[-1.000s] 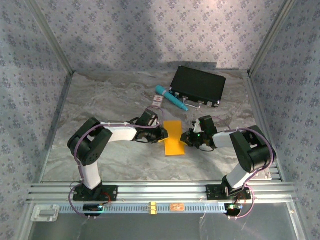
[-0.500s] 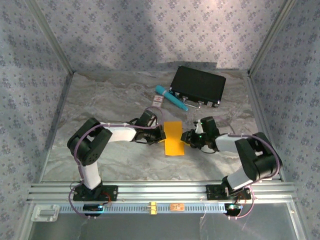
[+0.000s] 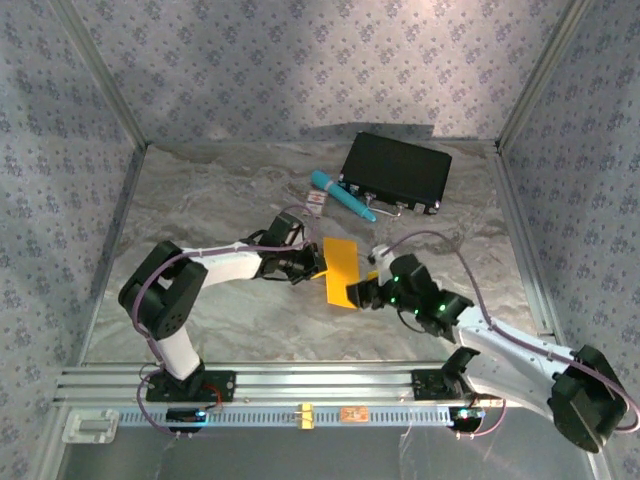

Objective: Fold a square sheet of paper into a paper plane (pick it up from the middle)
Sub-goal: Third fold the triangle at the center of the table.

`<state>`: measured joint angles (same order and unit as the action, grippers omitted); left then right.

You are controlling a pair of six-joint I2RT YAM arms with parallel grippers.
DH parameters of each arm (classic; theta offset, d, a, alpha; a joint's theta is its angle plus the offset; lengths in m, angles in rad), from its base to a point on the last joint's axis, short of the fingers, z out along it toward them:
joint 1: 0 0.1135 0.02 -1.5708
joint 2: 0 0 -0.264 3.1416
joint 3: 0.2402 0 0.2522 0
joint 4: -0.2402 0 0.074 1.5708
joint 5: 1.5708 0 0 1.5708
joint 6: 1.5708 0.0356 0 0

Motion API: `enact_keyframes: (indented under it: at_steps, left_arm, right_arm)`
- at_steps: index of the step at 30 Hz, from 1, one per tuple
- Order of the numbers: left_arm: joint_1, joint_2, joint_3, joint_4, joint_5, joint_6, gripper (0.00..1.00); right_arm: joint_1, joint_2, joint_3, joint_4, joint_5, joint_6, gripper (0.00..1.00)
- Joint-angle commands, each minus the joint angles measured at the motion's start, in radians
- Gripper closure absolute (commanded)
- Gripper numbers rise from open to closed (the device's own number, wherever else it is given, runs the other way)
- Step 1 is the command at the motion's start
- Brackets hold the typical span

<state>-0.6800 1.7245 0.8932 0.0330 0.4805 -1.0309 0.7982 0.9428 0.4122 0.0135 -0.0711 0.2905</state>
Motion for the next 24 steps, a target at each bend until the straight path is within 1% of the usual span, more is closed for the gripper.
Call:
enact_keyframes:
  at_steps: [1, 3, 5, 8, 11, 14, 18, 21, 24]
  left_arm:
    - [0.009, -0.032, 0.009, -0.035, 0.022, 0.000, 0.97]
    - [0.009, -0.029, 0.007, -0.036, 0.021, -0.001, 0.97]
    - [0.008, -0.029, 0.007, -0.033, 0.020, -0.004, 0.97]
    - [0.008, -0.028, 0.006, -0.028, 0.020, -0.009, 0.97]
    - [0.009, -0.028, 0.000, -0.021, 0.021, -0.014, 0.97]
    - [0.008, -0.029, -0.004, -0.018, 0.019, -0.014, 0.97]
    - [0.009, -0.029, -0.005, -0.016, 0.020, -0.016, 0.97]
    - [0.009, -0.029, -0.009, -0.011, 0.024, -0.020, 0.97]
    - [0.008, -0.032, -0.008, -0.010, 0.023, -0.021, 0.97]
  right_arm:
    - [0.120, 0.038, -0.008, 0.026, 0.194, -0.246, 0.33]
    - [0.194, 0.090, 0.008, 0.053, 0.251, -0.306, 0.35]
    - [0.267, 0.149, 0.020, 0.102, 0.337, -0.355, 0.36]
    - [0.333, 0.222, 0.022, 0.174, 0.445, -0.390, 0.34]
    - [0.373, 0.290, 0.028, 0.210, 0.533, -0.411, 0.34]
    - [0.397, 0.347, 0.034, 0.256, 0.577, -0.422, 0.32]
    - [0.432, 0.448, 0.070, 0.286, 0.709, -0.442, 0.31]
    - [0.435, 0.503, 0.083, 0.315, 0.736, -0.441, 0.34]
    - [0.439, 0.518, 0.088, 0.319, 0.739, -0.430, 0.39]
